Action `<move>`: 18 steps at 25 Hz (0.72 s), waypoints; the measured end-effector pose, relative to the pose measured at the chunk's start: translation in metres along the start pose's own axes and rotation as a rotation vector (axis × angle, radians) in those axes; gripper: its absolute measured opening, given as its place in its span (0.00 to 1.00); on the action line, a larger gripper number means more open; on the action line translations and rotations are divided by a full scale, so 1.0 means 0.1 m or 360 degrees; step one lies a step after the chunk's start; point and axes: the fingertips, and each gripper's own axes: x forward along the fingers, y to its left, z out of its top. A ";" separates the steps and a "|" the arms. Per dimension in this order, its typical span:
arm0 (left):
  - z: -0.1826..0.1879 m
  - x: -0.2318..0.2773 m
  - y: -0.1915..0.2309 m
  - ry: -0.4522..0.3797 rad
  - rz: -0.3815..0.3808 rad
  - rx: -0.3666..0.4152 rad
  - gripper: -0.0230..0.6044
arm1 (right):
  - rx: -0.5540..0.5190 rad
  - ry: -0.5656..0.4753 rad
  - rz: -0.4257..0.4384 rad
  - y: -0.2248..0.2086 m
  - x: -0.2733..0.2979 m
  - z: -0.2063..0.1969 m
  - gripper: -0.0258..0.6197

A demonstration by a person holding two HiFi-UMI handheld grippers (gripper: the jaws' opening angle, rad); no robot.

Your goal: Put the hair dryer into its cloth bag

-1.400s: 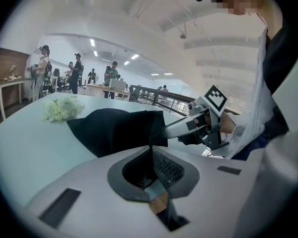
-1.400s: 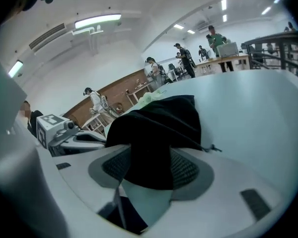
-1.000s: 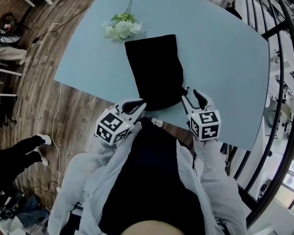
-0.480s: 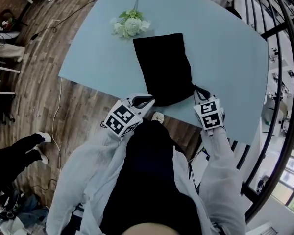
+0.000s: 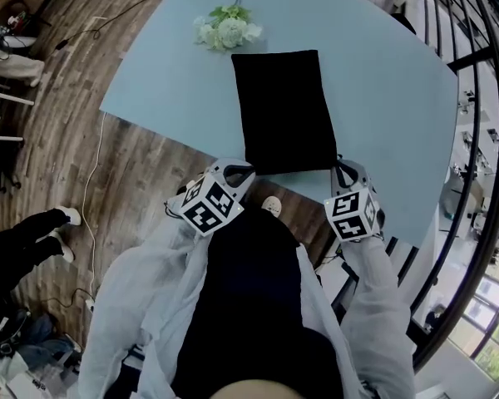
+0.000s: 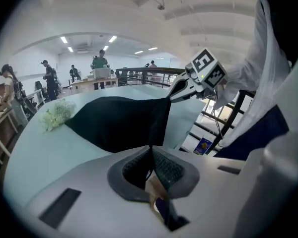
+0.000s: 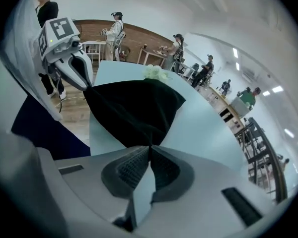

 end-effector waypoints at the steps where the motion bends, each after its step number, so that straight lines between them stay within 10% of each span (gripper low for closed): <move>1: -0.08 0.04 -0.04 0.0021 -0.0002 -0.0002 0.08 | -0.0003 0.0011 0.0023 0.06 0.06 -0.07 0.07; 7: -0.31 0.25 -0.12 0.0046 0.0028 -0.0094 0.08 | -0.0132 0.0091 0.0030 0.18 0.35 -0.39 0.07; 14: -0.52 0.46 -0.18 0.0182 0.0097 0.0092 0.08 | -0.0158 0.0128 0.0121 0.26 0.52 -0.56 0.07; 18: -0.51 0.46 -0.17 0.0126 0.0090 -0.0060 0.08 | -0.0037 0.0124 0.0210 0.23 0.52 -0.55 0.07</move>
